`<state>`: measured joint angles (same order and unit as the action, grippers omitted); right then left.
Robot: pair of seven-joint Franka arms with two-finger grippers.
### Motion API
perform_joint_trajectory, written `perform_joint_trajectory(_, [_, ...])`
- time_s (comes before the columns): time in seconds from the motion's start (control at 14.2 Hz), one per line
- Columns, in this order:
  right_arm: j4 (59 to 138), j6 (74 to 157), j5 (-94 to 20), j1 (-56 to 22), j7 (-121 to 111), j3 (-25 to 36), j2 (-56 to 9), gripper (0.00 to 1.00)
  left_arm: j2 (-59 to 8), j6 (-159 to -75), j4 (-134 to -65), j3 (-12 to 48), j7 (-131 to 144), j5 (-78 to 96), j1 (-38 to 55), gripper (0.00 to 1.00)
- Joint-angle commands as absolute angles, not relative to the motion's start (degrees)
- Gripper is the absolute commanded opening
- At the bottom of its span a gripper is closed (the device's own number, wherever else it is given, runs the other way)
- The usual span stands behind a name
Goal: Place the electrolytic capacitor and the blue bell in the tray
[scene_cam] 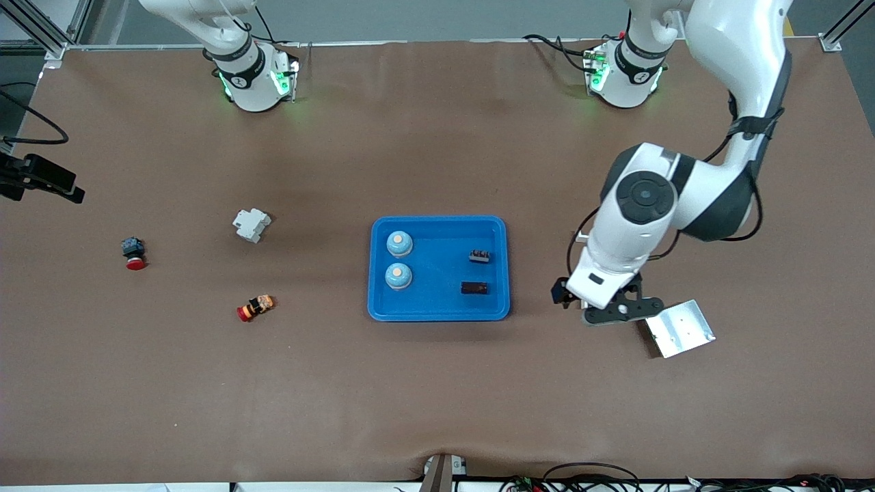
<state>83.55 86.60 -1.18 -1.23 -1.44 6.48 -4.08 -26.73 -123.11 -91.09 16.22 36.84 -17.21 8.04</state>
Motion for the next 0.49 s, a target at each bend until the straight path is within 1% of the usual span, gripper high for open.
perform_joint_trajectory(0.0, [83.85,86.75,0.00,-1.06,-0.79,5.98,-3.60,1.00,-23.92,-120.15,-91.58,16.70,31.22,-15.47,5.72,1.00])
perform_joint_trajectory(0.28, [83.85,86.40,0.00,-1.05,-0.79,5.98,-3.60,1.00,-20.14,-116.38,-91.67,16.70,23.21,-12.05,1.59,1.00])
perform_joint_trajectory(0.42, [83.85,86.40,0.00,-1.05,-0.79,5.98,-3.60,1.00,-17.77,-113.13,-91.76,16.70,18.92,-9.94,-0.26,1.00])
